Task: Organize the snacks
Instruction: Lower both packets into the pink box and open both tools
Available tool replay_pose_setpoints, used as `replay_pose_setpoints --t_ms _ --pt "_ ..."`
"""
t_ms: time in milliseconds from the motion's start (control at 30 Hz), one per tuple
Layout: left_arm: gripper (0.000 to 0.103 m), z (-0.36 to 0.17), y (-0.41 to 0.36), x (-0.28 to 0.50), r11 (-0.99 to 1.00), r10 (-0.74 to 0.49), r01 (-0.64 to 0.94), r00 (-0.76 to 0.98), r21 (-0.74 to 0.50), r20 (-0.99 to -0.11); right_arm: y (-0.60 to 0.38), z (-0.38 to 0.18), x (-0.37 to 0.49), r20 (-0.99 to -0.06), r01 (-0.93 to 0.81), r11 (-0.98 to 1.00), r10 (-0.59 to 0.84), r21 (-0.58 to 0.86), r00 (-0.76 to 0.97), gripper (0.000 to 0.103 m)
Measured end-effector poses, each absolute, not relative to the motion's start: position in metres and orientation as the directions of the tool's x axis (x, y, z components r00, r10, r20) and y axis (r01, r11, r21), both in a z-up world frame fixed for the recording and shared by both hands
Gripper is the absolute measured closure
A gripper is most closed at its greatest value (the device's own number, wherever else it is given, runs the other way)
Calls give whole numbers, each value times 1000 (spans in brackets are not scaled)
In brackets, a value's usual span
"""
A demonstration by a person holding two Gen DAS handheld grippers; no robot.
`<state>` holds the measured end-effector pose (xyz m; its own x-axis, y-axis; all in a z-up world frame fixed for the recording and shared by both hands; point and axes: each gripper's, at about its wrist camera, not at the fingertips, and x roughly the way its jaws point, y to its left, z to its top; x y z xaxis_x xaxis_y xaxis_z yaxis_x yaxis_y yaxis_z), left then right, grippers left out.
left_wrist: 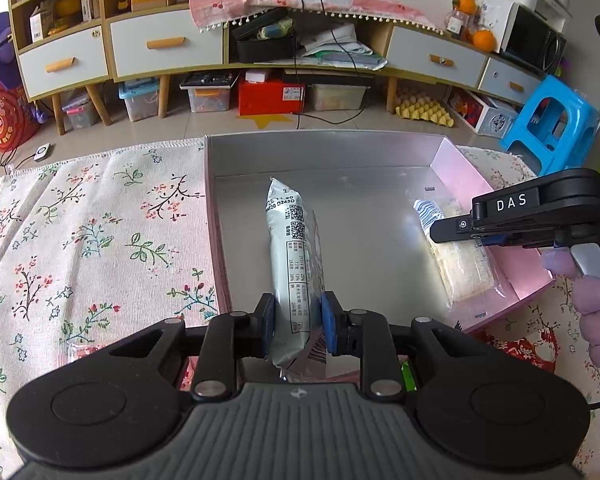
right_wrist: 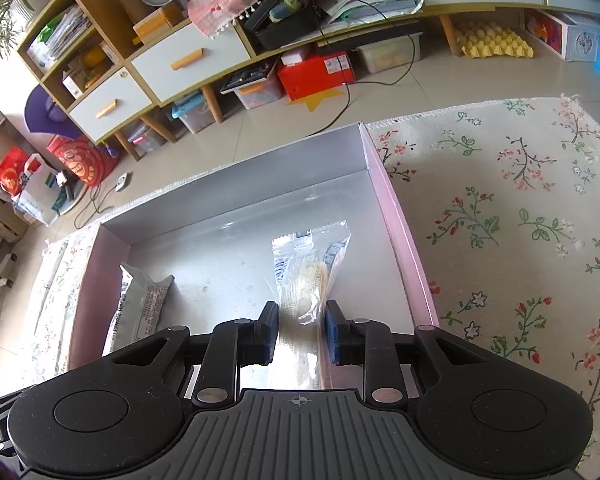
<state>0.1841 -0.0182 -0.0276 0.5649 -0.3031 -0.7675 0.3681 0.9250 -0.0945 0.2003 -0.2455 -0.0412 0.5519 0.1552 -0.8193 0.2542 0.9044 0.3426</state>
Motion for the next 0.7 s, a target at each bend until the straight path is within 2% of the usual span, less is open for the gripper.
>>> replay_pose_setpoints --t_ms 267,333,400,433,467,500,533,700 --pt "77 -28 -18 181 929 -292 362 593 -75 -751 -245 -40 199 -817 250 904 158 345 555 76" --pt "74 -27 -18 182 927 -297 367 591 -78 -750 -244 -39 198 -812 245 902 170 357 559 69" --pt "67 -26 -18 181 924 -308 373 591 -85 -746 -243 -36 197 -807 232 902 180 363 563 62" --pt "65 -26 -19 181 922 -312 378 592 -86 -743 -241 -34 197 -806 226 906 176 357 566 54" --pt "58 -25 -20 180 921 -314 381 596 -84 -739 -240 -31 196 -804 223 911 166 346 571 43" --pt "44 -24 -21 179 922 -309 381 605 -75 -734 -239 -29 195 -801 220 916 155 336 578 39" --pt "42 -22 -22 178 921 -309 383 615 -67 -726 -238 -26 195 -799 215 919 151 331 582 35" --pt "33 -16 -22 174 919 -312 389 628 -60 -713 -241 -18 193 -788 218 918 142 331 599 30"
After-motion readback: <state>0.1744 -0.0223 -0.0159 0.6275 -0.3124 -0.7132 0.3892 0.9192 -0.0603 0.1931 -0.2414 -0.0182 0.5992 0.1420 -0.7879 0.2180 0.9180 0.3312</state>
